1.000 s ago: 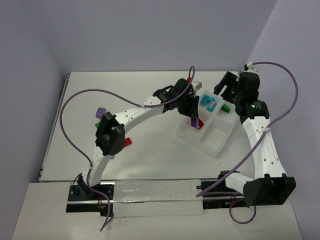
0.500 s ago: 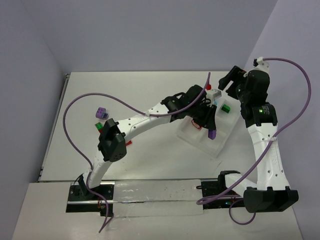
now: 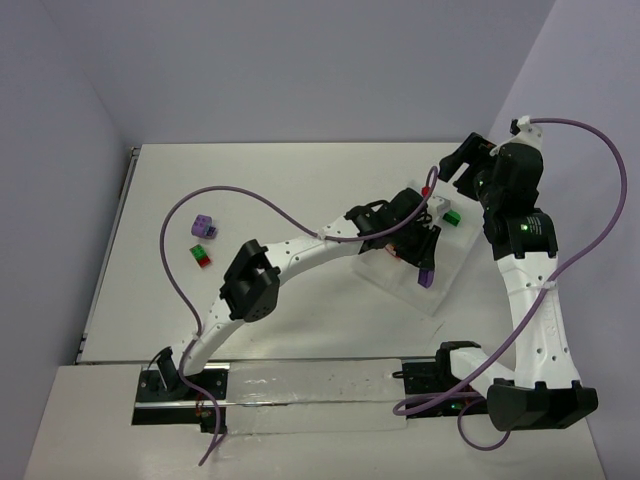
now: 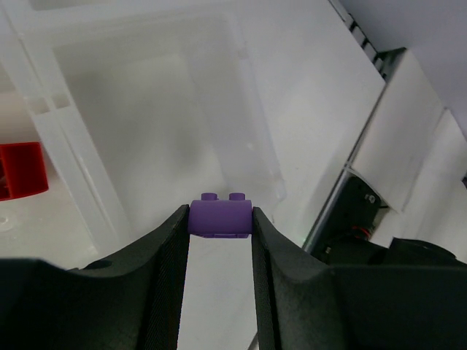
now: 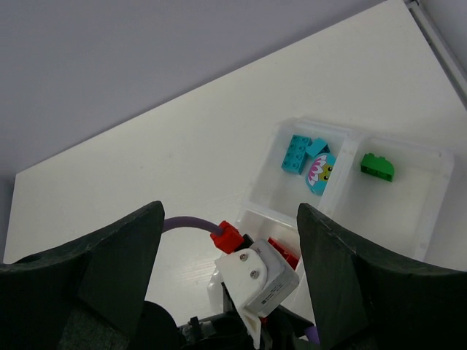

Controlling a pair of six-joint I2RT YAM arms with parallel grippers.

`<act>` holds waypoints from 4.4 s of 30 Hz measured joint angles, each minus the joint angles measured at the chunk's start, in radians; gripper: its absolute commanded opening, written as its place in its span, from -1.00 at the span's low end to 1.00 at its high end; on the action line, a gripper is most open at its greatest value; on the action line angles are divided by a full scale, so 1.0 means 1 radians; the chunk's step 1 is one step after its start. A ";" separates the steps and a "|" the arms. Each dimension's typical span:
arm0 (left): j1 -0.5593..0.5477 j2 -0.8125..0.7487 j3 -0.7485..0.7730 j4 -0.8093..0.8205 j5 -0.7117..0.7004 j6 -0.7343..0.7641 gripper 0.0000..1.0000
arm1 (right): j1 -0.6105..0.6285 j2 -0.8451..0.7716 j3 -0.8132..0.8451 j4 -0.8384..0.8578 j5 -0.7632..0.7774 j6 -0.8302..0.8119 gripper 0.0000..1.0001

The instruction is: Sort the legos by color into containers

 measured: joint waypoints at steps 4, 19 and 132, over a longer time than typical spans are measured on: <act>0.000 0.029 0.049 -0.002 -0.054 0.004 -0.41 | 0.000 0.000 0.000 0.000 -0.001 0.000 0.62; 0.000 0.035 0.081 0.000 -0.084 0.027 0.39 | 0.000 0.009 0.001 0.000 -0.028 0.005 0.62; 0.971 -0.720 -0.796 0.245 0.778 -0.239 -1.00 | 0.673 0.404 -0.021 0.487 -0.416 -0.678 0.71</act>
